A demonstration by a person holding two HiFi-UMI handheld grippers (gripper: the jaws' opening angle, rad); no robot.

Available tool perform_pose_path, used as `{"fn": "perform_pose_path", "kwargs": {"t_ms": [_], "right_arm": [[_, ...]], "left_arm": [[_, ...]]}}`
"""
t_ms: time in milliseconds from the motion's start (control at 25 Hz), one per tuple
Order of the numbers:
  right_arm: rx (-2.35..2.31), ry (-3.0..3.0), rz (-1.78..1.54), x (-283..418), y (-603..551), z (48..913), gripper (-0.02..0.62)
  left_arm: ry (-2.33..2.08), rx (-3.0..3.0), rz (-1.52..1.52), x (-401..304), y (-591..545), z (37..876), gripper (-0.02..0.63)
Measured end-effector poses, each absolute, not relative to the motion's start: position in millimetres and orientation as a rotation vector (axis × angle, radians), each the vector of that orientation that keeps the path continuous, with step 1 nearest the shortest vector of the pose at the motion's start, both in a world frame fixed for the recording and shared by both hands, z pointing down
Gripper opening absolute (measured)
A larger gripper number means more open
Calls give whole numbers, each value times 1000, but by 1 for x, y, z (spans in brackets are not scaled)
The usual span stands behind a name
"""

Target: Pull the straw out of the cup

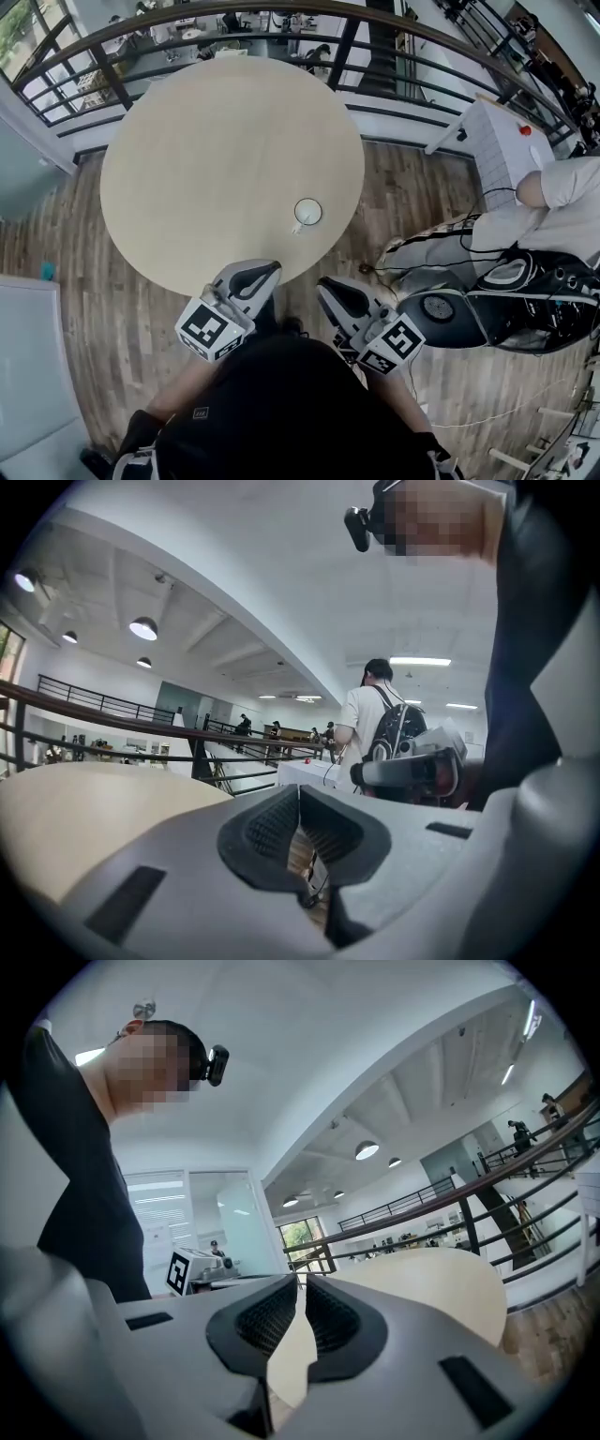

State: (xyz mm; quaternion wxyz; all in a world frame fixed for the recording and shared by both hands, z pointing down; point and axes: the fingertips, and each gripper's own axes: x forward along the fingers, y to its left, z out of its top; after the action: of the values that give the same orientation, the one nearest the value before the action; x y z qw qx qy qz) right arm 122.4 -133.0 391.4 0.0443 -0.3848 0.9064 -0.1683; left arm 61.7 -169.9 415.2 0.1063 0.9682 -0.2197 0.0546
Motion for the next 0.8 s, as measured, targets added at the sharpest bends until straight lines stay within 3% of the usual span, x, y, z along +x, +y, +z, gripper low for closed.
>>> {"fn": "perform_pose_path", "kwargs": {"t_ms": [640,800], "right_arm": [[-1266,2831,-411,128,-190,416,28],[-1293,2903,-323,137,-212,429,65]], "left_arm": [[-586,2941,114,73,-227,431,11],[-592,2961,146,81,-238,440,12]]}}
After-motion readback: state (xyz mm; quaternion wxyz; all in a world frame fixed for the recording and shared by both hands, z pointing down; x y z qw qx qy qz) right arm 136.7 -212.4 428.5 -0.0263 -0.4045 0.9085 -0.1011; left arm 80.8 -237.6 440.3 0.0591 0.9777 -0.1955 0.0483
